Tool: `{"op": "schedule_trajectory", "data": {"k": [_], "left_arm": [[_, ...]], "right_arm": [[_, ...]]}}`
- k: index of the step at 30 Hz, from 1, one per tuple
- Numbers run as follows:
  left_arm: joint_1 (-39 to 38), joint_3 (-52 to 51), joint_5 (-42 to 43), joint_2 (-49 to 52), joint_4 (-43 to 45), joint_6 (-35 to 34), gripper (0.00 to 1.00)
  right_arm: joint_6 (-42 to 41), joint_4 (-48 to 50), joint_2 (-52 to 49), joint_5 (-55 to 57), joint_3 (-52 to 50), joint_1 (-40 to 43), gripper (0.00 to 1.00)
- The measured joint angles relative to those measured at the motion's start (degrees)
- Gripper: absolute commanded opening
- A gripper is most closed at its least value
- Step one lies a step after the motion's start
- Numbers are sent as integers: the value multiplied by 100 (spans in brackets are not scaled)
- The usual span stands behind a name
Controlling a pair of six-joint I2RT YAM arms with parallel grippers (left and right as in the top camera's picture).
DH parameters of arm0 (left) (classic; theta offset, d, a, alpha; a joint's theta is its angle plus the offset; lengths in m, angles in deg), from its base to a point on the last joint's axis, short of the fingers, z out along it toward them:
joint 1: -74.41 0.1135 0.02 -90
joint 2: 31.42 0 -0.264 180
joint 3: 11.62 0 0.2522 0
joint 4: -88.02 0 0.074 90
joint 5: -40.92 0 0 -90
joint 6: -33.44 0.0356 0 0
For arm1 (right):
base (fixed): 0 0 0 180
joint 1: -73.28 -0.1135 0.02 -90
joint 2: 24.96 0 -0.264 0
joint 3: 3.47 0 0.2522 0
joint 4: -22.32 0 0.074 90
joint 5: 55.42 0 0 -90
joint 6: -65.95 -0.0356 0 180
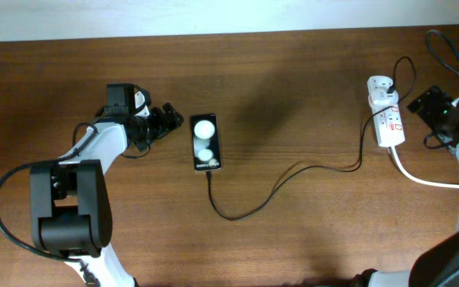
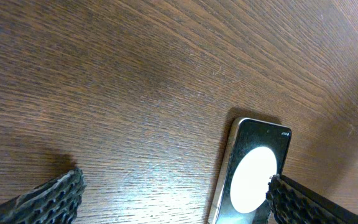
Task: Plug charger to phone and switch on socket
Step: 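Position the right gripper over the power strip's orange switch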
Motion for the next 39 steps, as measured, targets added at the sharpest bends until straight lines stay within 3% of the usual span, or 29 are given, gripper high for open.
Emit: {"op": "schedule_trajectory", "data": {"k": [10, 26, 39], "left_arm": [[0, 0, -2, 0, 0, 0, 99], [0, 0, -2, 0, 0, 2, 99], [0, 0, -2, 0, 0, 0, 99]], "right_arm": [[22, 1198, -2330, 238, 17, -2, 99], [-118, 2520, -2835, 216, 24, 28, 99], [-205, 2455, -2879, -321, 98, 72, 98]]}}
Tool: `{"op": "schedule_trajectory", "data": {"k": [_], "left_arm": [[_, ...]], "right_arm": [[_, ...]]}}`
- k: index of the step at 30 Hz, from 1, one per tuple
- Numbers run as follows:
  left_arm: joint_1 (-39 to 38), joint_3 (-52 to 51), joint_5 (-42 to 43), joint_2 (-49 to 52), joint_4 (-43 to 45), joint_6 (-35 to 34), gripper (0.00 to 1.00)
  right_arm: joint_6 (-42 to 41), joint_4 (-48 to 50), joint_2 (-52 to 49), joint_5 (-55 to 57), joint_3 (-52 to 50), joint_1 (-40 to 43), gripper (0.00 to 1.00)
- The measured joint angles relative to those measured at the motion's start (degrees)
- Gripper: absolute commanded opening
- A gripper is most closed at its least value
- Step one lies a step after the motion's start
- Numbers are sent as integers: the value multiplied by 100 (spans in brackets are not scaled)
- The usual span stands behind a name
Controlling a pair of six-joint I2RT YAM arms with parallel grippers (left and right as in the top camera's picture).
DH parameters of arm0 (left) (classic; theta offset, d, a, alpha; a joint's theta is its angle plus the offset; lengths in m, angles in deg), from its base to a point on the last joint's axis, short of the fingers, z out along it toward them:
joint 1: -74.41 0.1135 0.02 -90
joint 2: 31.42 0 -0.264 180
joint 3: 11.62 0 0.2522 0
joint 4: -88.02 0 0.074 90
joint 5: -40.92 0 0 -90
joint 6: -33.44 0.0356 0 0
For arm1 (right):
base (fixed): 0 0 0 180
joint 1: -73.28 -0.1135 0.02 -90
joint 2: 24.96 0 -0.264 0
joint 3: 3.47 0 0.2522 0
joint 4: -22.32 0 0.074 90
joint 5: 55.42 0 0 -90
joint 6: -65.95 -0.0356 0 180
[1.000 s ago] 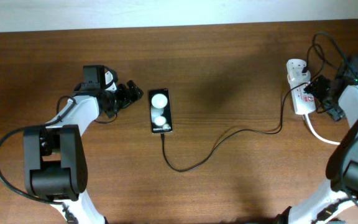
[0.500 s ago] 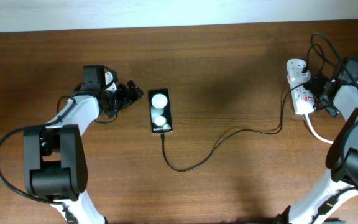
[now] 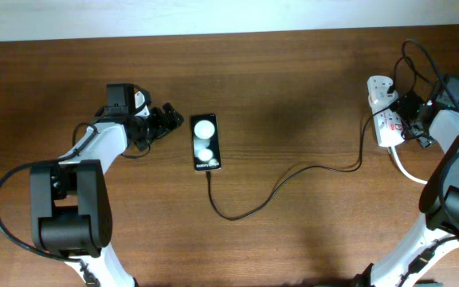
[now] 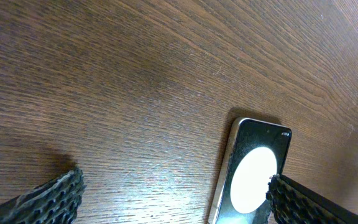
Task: Plug charger to phone and switch on socket
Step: 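Position the right gripper over the power strip's orange switch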
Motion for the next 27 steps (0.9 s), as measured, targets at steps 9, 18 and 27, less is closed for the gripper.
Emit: {"op": "schedule_trajectory", "data": {"k": [9, 18, 27], "left_arm": [[0, 0, 0, 0, 0, 0, 99], [0, 0, 0, 0, 0, 0, 99], [0, 0, 0, 0, 0, 2, 99]], "right_arm": [[26, -319, 0, -28, 114, 20, 99], [306, -315, 2, -50, 118, 52, 99], [479, -348, 26, 22, 125, -28, 99]]}}
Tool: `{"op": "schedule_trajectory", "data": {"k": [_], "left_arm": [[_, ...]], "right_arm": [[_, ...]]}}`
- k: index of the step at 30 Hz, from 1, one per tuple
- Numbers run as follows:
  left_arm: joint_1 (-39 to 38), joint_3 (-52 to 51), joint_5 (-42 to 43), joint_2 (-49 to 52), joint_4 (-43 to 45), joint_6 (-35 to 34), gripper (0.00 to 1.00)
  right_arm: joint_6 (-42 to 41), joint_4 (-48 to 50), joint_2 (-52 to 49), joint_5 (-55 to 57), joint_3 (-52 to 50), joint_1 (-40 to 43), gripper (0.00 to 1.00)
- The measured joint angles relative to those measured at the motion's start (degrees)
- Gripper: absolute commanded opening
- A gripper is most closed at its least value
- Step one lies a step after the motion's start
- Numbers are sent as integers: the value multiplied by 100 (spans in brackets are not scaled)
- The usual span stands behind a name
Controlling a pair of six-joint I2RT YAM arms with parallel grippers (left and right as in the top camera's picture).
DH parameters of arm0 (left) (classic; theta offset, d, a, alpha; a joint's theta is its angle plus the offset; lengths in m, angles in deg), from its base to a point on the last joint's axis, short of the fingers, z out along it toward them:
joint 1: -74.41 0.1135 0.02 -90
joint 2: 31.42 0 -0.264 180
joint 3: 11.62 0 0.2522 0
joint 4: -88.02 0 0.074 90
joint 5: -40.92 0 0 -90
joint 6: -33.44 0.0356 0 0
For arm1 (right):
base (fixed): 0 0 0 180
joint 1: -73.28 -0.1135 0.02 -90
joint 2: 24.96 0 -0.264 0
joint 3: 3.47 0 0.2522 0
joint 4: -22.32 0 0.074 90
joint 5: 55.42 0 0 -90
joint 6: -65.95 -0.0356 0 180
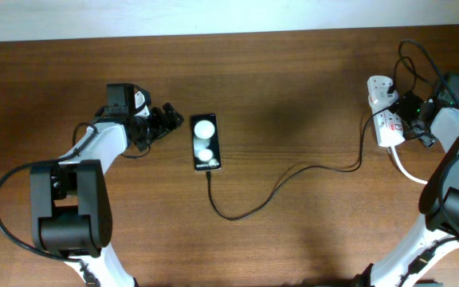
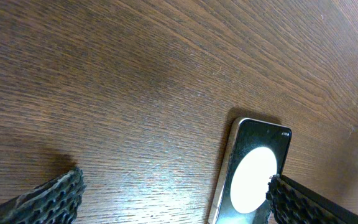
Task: Plug charger to phone and switch on socket
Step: 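Position the right gripper over the power strip's orange switch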
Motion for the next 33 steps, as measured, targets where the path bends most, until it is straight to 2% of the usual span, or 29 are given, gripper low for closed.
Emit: {"op": "schedule_trajectory", "data": {"k": [8, 14, 16, 18, 23, 33], "left_arm": [[0, 0, 0, 0, 0, -2, 99], [0, 0, 0, 0, 0, -2, 99], [0, 0, 0, 0, 0, -2, 99], [0, 0, 0, 0, 0, 0, 99], [0, 0, 0, 0, 0, -2, 99], [0, 0, 0, 0, 0, -2, 99]], "right_arm": [[44, -396, 87, -160, 9, -98, 99], [83, -1128, 149, 319, 223, -240, 99], [201, -1368, 186, 393, 267, -175, 99], [684, -1690, 256, 424, 289, -114, 99], [1305, -1764, 267, 118, 289, -101, 99], [1349, -1766, 267, 94, 289, -101, 99]]}}
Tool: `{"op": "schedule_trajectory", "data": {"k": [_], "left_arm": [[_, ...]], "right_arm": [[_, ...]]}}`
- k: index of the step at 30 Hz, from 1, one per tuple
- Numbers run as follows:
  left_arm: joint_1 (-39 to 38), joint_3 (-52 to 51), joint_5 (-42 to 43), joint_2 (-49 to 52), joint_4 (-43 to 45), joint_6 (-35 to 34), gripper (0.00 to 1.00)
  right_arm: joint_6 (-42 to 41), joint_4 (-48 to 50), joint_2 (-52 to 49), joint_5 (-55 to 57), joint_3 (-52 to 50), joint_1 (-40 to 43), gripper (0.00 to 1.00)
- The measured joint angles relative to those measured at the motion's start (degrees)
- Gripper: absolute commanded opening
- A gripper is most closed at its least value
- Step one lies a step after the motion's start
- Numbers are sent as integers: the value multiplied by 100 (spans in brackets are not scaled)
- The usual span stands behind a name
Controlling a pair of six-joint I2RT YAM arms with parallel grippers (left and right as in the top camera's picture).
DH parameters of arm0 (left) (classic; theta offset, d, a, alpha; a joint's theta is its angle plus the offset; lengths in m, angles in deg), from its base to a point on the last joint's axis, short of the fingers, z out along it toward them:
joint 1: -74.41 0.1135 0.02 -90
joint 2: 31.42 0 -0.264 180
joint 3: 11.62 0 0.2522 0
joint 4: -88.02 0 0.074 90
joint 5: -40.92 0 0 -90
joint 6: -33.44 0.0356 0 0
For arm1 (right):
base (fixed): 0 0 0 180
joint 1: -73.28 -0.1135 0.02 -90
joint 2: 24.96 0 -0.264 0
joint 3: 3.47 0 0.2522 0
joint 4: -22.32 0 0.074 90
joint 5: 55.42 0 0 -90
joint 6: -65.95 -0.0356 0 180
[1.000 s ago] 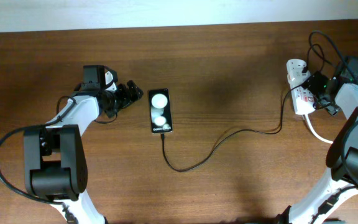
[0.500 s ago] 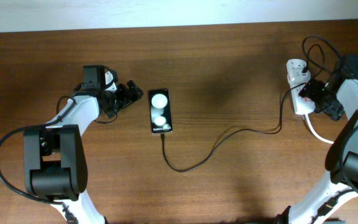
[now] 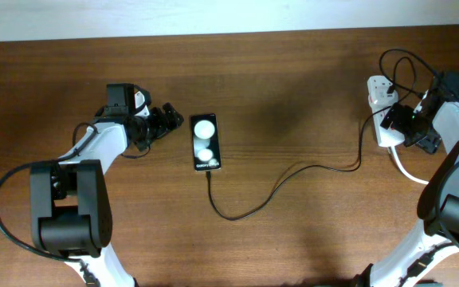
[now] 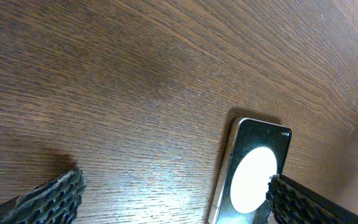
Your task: Plug charger to phone and switch on socket
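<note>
The black phone (image 3: 205,142) lies face up mid-left on the table, its screen reflecting light, and it also shows in the left wrist view (image 4: 253,174). A thin black cable (image 3: 293,171) runs from its lower edge to the white charger (image 3: 381,86) sitting in the white socket strip (image 3: 382,131) at the far right. My left gripper (image 3: 168,122) stands open just left of the phone, with one finger (image 4: 45,199) on bare wood and the other finger (image 4: 319,199) over the screen's edge. My right gripper (image 3: 401,119) sits over the strip's middle, hiding its switch; how its jaws stand is unclear.
The strip's white mains lead (image 3: 421,177) trails off toward the right edge. Loose black arm cables (image 3: 409,64) loop above the strip. The pale wall edge (image 3: 213,16) bounds the brown wooden table (image 3: 293,96) at the back.
My right gripper has shifted left and slightly toward the front, from the strip's right edge to over the strip's middle. The left gripper, phone and cable are unchanged.
The cable reached the phone's lower edge throughout, and my left gripper stayed open beside the phone. My right gripper was first clear to the right of the strip, then at its right edge twice, and is now over the strip.
</note>
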Motion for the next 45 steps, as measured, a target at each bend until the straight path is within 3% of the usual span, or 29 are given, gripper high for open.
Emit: {"op": "schedule_trajectory", "data": {"k": [26, 30, 41, 45], "left_arm": [[0, 0, -15, -22, -4, 2, 99], [48, -223, -402, -457, -166, -20, 99], [48, -247, -452, -1976, -138, -20, 99], [48, -247, -612, -2072, -166, -20, 99]], "right_arm": [[0, -11, 0, -20, 0, 0, 99], [7, -9, 0, -42, -2, 0, 99], [20, -7, 0, -42, -2, 0, 99], [20, -7, 0, -42, -2, 0, 99]]}}
